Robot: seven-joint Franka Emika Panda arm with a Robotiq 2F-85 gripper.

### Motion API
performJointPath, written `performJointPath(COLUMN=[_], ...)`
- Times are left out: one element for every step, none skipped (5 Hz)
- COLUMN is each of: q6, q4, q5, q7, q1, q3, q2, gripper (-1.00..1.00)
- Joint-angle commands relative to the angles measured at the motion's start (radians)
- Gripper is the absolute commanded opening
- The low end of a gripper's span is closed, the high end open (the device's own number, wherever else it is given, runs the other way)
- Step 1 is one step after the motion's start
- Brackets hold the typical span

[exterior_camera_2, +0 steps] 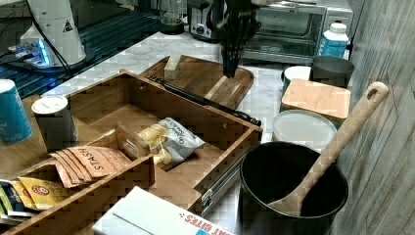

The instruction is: Close the drawer.

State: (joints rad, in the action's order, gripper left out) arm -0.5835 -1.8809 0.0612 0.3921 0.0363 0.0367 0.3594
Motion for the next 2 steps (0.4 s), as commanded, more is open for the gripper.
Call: performJointPath(q6=[-0.081,-0.118], q4=[0.083,0.099], q5=[0.05,0.067], q7=[0.027,0.045], q1=[0.007,0.009], q3=[0.023,0.033], q2=[0.034,0.078], gripper=[-1.0,-1.0])
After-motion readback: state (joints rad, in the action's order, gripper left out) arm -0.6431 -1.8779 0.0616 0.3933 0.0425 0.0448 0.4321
